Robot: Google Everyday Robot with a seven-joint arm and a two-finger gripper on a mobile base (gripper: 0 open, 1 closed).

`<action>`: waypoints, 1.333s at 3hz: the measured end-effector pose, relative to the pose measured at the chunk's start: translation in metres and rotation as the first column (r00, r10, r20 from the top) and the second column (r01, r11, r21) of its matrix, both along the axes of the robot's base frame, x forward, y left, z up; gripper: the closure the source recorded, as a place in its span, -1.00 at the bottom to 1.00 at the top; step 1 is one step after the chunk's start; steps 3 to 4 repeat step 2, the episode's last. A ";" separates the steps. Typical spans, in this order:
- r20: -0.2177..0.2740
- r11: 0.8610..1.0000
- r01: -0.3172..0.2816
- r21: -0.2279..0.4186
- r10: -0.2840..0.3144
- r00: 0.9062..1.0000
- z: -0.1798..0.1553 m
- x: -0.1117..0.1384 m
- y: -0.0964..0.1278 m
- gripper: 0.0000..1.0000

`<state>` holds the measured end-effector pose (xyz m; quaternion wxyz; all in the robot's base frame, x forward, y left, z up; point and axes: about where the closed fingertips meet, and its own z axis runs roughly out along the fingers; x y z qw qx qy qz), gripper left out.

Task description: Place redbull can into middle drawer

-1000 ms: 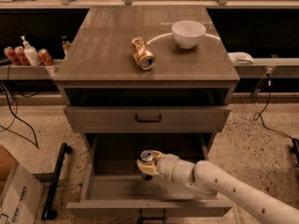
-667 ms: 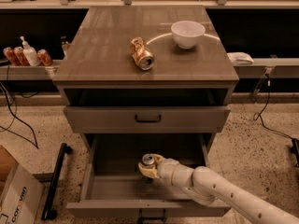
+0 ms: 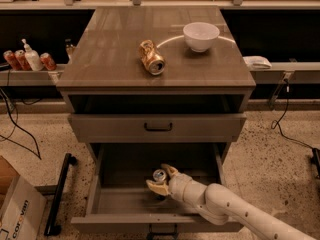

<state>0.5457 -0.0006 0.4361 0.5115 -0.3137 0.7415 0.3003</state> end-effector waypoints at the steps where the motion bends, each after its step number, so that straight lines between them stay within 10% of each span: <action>1: 0.000 1.000 -0.002 0.001 0.002 1.000 0.000 0.000 0.001 -1.00; 4: 0.000 1.000 -0.002 0.001 0.002 1.000 0.000 0.000 0.001 -1.00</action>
Offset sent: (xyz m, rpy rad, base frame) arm -0.0001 0.0014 0.0003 0.0010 -0.0001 0.0024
